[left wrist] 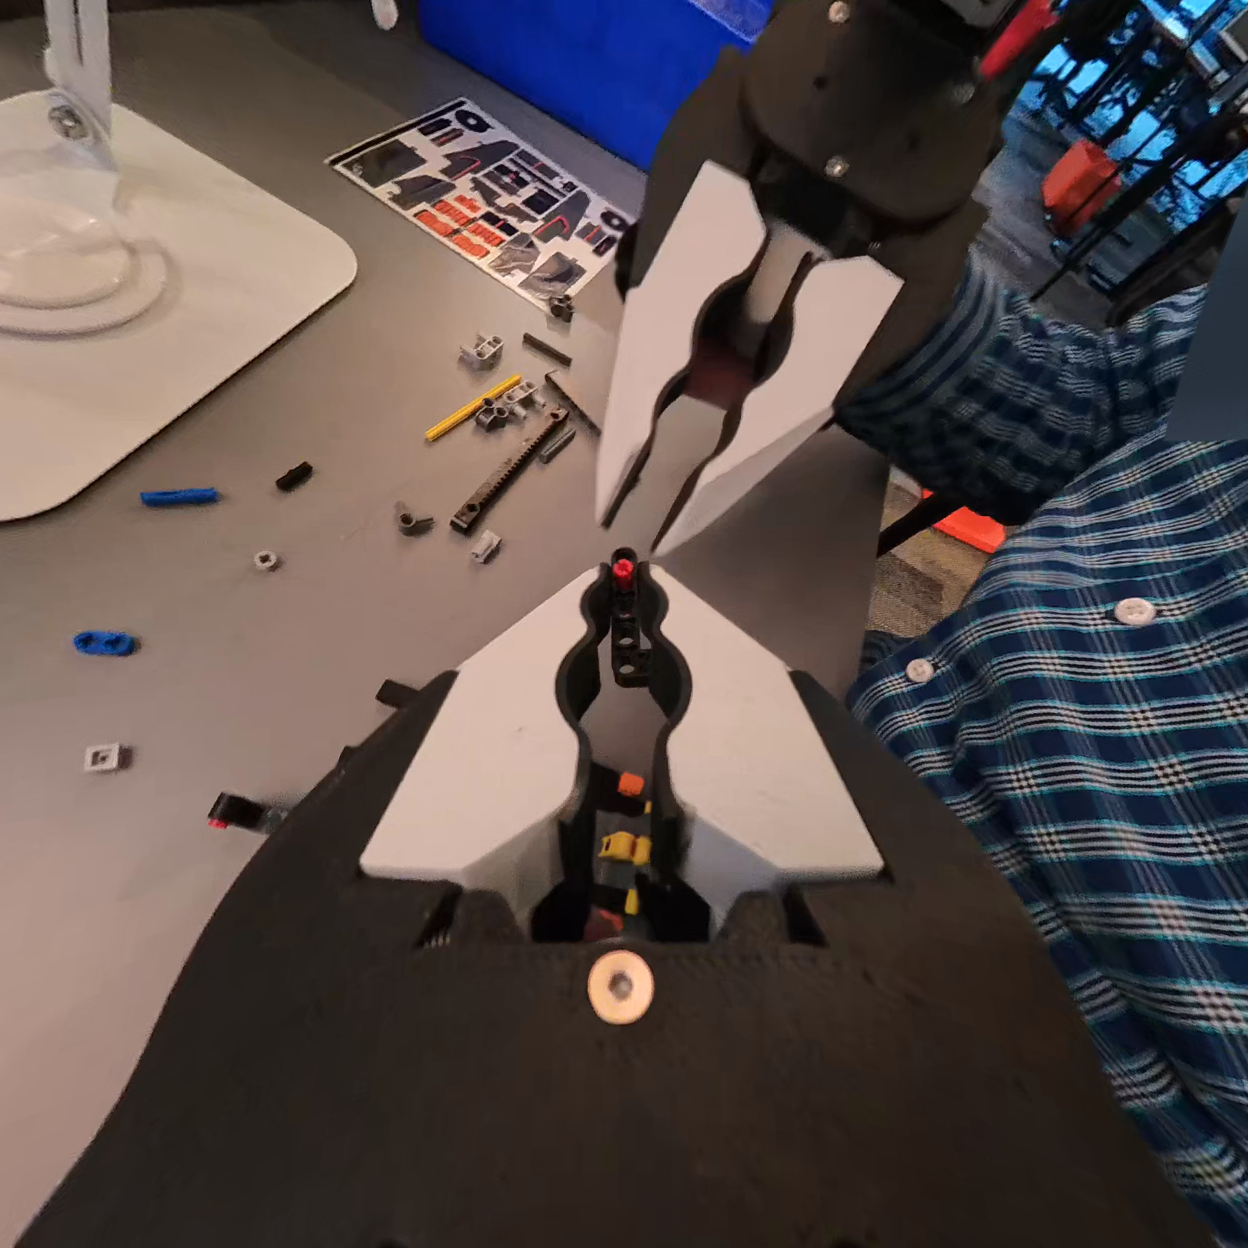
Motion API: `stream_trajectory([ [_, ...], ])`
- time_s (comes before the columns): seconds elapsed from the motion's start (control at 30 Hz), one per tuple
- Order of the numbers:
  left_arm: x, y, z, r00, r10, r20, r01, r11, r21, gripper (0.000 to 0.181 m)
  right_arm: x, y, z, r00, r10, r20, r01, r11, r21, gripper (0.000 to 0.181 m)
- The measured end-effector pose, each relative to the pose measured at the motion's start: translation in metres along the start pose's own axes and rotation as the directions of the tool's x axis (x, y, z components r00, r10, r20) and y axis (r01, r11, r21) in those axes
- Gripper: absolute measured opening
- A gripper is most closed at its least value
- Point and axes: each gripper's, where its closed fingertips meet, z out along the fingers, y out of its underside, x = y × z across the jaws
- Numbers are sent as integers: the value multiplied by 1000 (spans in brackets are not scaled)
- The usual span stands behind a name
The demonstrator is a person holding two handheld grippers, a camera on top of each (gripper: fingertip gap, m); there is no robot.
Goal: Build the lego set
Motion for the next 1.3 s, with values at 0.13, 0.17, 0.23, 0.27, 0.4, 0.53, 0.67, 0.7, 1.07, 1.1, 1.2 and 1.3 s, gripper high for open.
stream_trajectory([
  [0.13, 3, -9, -1, 999, -38, -38, 40, 998, 41, 5, -2, -3, 5, 993, -118, -13, 118, 993, -13, 12],
  [0.17, 4, -11, -2, 996, -67, -65, 70, 996, 54, 5, -4, -8, 4, 985, -171, -33, 171, 985, 12, 11],
  [0.23, 6, -12, -2, 990, -102, -101, 109, 992, 58, 5, -2, -12, 1, 940, -318, -124, 319, 948, -11, 11],
  [0.27, 7, -11, -1, 985, -124, -124, 131, 990, 51, 5, -1, -12, 0, 901, -401, -166, 401, 915, -38, 11],
  [0.4, 13, -10, 0, 961, -189, -202, 197, 980, 24, 5, -6, -12, -1, 725, -643, -249, 632, 764, -132, 6],
  [0.53, 15, -9, 3, 949, -223, -224, 229, 974, -2, 5, -7, -8, -1, 701, -669, -246, 650, 742, -166, 4],
  [0.67, 3, -24, -7, 947, -257, -194, 280, 955, 98, 25, 3, -11, -7, 793, -526, -306, 524, 846, -96, 4],
  [0.7, -3, -28, -12, 949, -264, -171, 288, 948, 132, 33, 6, -11, -8, 813, -484, -322, 488, 870, -77, 4],
  [1.07, -10, -36, -26, 970, -32, 242, -20, 977, 210, 25, 25, -17, -15, 775, -324, -543, 359, 932, -44, 4],
  [1.1, -10, -37, -24, 960, -14, 279, -47, 977, 210, 23, 23, -18, -15, 764, -336, -551, 369, 928, -54, 4],
  [1.2, -14, -42, -27, 931, 4, 366, -96, 968, 232, 15, 23, -20, -15, 722, -365, -588, 391, 916, -89, 4],
  [1.3, -17, -42, -26, 911, 13, 412, -117, 967, 228, 13, 22, -22, -16, 688, -382, -617, 407, 907, -108, 4],
])
